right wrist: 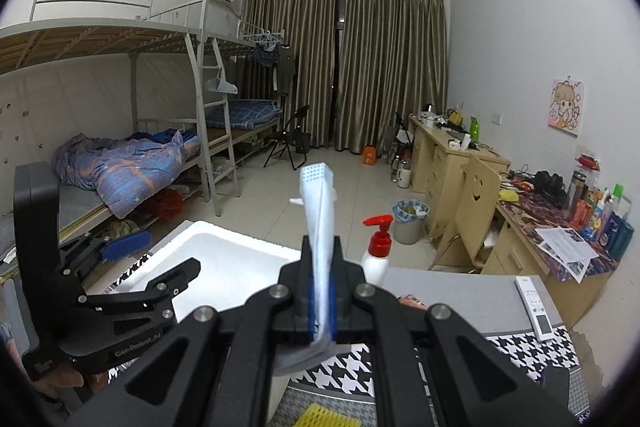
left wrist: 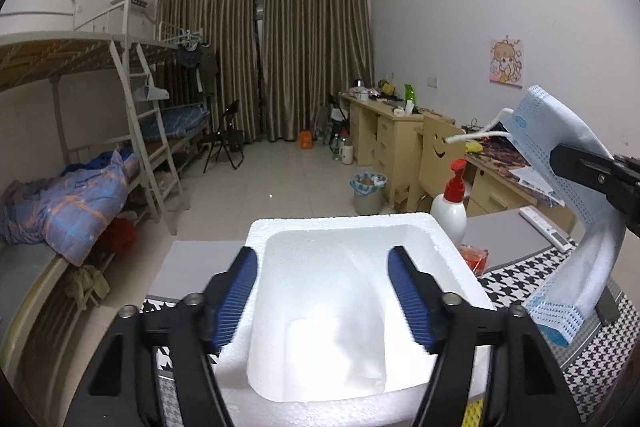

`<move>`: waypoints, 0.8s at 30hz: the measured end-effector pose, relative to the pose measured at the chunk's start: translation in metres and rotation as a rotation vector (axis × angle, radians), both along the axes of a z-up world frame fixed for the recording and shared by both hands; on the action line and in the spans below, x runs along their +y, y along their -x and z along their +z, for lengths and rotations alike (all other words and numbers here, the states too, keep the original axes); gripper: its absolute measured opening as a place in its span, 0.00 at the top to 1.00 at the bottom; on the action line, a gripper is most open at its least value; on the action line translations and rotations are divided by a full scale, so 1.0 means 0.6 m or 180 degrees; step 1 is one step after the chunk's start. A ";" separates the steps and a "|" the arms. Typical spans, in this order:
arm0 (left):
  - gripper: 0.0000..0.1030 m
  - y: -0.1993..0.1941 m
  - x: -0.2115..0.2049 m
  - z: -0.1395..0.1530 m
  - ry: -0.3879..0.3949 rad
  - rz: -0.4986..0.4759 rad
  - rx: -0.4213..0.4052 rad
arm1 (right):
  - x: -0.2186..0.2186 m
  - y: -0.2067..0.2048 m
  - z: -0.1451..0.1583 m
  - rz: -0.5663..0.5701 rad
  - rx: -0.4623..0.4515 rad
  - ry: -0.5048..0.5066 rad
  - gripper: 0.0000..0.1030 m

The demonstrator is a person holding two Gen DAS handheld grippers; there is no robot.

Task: Organize soft objects
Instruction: 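Lower the tissue and mask into the foam box and open both tools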

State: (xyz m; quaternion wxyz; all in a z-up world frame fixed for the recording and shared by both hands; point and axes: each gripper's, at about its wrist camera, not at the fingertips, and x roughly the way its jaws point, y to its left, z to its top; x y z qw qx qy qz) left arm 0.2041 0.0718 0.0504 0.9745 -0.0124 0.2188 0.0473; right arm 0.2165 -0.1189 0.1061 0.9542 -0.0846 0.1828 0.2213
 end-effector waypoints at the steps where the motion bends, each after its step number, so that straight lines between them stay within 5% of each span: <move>1: 0.21 0.000 0.002 0.000 0.0001 0.0007 -0.0003 | 0.001 -0.001 -0.002 -0.0001 0.0011 0.0005 0.93; 12: 0.03 0.035 0.032 0.015 0.0037 0.0197 -0.0223 | 0.025 -0.013 -0.004 0.0063 0.0043 0.0071 0.93; 24: 0.03 0.067 0.053 0.025 -0.0024 0.0369 -0.0336 | 0.065 -0.011 -0.003 0.0269 0.0088 0.0096 0.93</move>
